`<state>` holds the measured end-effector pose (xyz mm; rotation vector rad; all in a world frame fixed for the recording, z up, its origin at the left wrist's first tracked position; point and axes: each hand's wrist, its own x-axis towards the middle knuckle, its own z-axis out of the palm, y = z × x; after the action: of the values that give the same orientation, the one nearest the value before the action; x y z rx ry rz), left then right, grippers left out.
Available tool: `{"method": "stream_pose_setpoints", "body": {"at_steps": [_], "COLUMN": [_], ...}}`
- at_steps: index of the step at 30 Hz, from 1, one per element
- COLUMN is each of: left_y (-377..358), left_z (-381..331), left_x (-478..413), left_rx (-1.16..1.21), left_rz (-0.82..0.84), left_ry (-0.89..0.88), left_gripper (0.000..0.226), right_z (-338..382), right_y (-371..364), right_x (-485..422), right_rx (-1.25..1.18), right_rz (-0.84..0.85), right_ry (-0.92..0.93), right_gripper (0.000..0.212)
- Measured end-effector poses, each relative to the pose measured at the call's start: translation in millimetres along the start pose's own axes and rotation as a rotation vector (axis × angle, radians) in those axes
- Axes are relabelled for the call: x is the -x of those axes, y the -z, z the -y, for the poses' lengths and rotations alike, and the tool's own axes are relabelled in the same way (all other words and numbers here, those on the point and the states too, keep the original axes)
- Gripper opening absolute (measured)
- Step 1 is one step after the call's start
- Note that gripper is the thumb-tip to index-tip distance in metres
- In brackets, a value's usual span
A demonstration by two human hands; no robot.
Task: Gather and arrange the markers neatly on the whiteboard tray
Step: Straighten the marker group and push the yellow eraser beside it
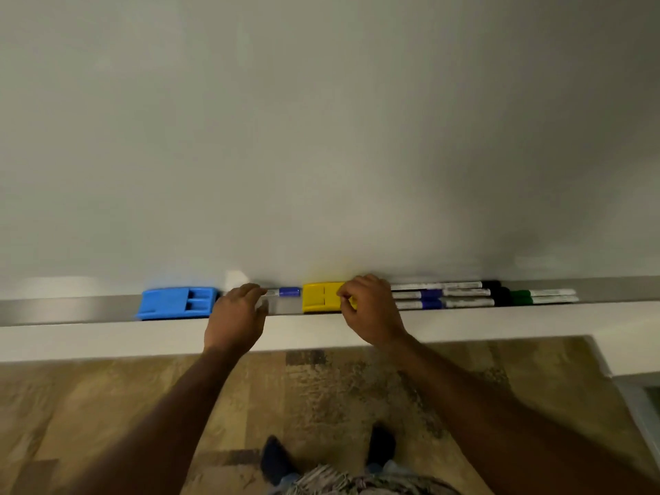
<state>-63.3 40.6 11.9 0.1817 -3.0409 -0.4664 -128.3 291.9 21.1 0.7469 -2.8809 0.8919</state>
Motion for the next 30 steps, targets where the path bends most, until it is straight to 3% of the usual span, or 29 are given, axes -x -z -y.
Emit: {"method": "stream_pose_setpoints", "body": {"at_steps": [11,30], "left_y": [-5,-17], "left_z": [10,9], "left_x": [-11,-21], "left_rx": [-0.090,-0.130], "left_rz": [0.071,0.143], "left_ry": [-0.183,-0.176], "left_gripper": [0.028,0.029], "right_z": [30,-15], "right_y": [-16,5], "right_x": [4,21], "right_rx": [-0.009,-0.001], "right_rz": [0.052,-0.026], "right_ry": [-0.008,-0.136], "right_gripper": [0.006,0.008]}}
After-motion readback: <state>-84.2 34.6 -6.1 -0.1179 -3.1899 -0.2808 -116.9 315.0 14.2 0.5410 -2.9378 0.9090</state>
